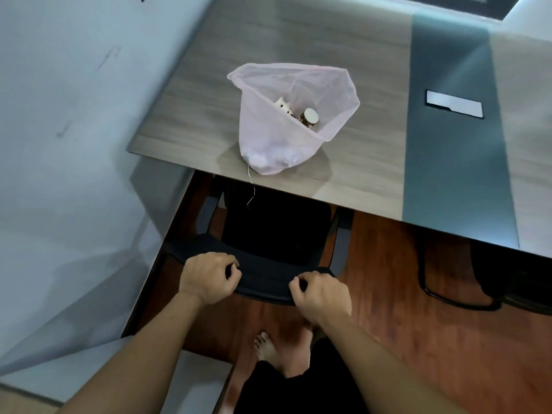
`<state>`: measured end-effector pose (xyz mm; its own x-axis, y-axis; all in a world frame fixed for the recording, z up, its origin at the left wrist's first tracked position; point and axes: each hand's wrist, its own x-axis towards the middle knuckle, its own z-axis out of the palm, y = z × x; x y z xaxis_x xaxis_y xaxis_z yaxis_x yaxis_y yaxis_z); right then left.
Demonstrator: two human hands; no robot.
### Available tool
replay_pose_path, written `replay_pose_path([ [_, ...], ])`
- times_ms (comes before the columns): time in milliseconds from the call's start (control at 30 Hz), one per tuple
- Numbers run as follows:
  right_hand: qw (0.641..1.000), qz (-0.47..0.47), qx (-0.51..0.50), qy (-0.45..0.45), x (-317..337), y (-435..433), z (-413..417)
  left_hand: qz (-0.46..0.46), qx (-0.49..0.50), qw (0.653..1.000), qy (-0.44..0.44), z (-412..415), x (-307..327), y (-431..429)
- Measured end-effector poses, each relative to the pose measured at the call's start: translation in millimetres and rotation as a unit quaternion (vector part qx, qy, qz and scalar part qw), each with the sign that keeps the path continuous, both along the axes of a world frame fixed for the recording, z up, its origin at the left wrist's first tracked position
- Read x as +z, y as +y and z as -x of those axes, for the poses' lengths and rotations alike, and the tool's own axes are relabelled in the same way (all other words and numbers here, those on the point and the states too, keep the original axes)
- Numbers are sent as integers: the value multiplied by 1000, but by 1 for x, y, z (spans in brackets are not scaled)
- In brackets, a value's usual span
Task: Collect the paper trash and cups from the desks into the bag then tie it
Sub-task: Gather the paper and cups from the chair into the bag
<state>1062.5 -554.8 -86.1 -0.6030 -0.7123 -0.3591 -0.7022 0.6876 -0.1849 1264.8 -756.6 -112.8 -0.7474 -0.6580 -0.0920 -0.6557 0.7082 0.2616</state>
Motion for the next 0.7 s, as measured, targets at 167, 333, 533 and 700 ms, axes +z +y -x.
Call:
replay_pose_path([
  [167,1000,1,-5,-2,1,-32,34,3,-9,1000,-14,36,2,-33],
  [333,1000,11,-18,2,2,-61,67,1,-11,1000,-18,70,1,-64],
  [533,999,18,-26,18,-1,-98,98,4,-9,1000,-15,103,-3,-100],
  [700,999,29,-32,25,-5,-122,119,10,-6,1000,-16,125,-6,-125],
])
